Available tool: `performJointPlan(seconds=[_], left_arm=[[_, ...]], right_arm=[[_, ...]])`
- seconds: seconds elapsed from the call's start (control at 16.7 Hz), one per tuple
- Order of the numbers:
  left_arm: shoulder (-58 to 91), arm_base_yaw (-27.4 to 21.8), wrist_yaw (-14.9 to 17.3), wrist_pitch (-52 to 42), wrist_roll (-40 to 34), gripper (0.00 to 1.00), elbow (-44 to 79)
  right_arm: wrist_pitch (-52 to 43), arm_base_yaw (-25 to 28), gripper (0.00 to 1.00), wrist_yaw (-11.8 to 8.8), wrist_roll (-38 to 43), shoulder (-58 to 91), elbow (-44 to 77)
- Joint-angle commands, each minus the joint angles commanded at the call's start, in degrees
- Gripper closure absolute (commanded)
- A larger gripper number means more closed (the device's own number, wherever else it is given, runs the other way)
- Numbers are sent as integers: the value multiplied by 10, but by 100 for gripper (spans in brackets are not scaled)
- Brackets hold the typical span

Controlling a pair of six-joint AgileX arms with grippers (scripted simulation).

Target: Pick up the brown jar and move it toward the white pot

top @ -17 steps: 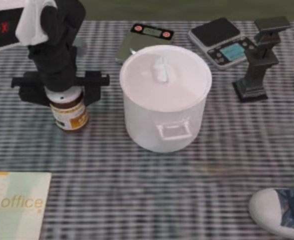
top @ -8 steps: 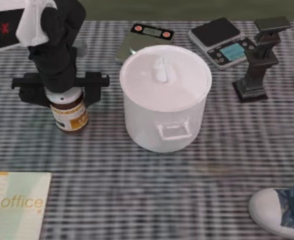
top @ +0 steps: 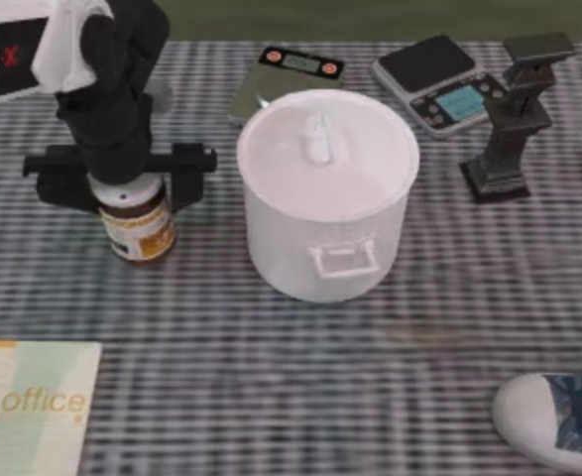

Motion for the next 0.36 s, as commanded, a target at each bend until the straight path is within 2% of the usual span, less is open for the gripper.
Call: performJointPlan(seconds=[0.36], left_arm=[[0, 0, 0, 0, 0, 0, 0]], right_arm=[[0, 0, 0, 0, 0, 0, 0]])
